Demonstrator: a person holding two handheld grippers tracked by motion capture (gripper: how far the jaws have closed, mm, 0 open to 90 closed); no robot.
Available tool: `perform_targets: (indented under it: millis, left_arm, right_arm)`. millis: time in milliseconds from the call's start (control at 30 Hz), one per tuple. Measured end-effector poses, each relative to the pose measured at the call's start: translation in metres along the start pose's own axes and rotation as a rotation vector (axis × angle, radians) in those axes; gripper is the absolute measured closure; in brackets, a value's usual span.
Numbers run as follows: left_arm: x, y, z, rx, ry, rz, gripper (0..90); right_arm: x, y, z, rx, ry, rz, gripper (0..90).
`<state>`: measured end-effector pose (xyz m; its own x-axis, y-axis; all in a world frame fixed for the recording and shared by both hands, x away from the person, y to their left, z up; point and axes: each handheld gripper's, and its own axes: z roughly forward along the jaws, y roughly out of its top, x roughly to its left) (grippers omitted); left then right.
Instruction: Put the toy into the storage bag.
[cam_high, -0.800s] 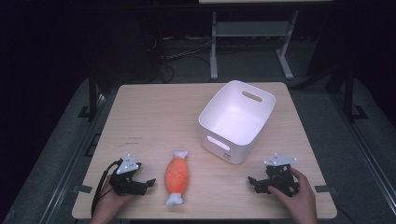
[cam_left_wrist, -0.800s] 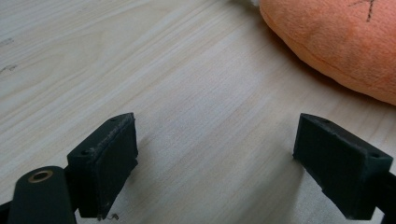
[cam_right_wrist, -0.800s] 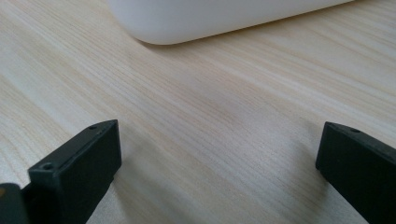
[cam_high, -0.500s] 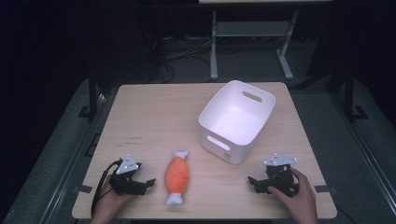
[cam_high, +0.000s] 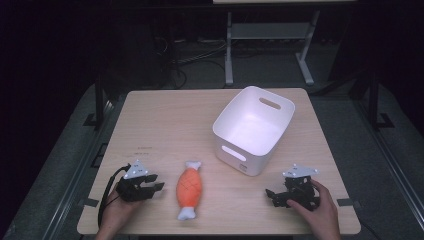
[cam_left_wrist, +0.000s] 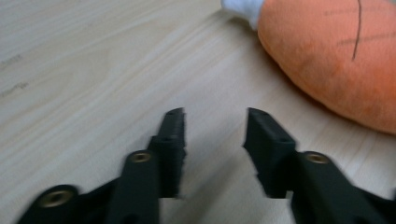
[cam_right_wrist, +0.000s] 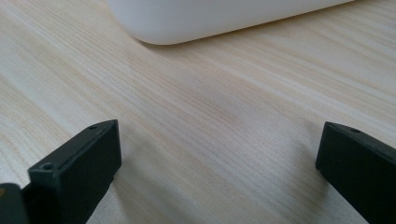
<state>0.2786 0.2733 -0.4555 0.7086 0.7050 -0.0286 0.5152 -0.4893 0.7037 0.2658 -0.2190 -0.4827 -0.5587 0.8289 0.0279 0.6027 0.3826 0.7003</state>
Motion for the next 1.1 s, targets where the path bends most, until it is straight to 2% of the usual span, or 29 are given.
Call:
perform_targets:
  millis: [267, 367, 567, 1100]
  left_arm:
    - [0.001, 0.016, 0.000, 0.008, -0.033, -0.009, 89.3]
    - [0.002, 0.023, 0.002, 0.002, -0.031, -0.011, 89.5]
    - [0.001, 0.034, 0.010, 0.005, -0.023, 0.011, 89.5]
    - [-0.002, 0.060, 0.042, -0.009, -0.070, 0.023, 89.4]
  right_arm:
    - [0.000, 0.000, 0.000, 0.000, 0.000, 0.000, 0.0]
    - [0.000, 0.000, 0.000, 0.000, 0.000, 0.000, 0.0]
    - [0.000, 0.000, 0.000, 0.000, 0.000, 0.000, 0.0]
    - [0.000, 0.000, 0.000, 0.000, 0.000, 0.000, 0.0]
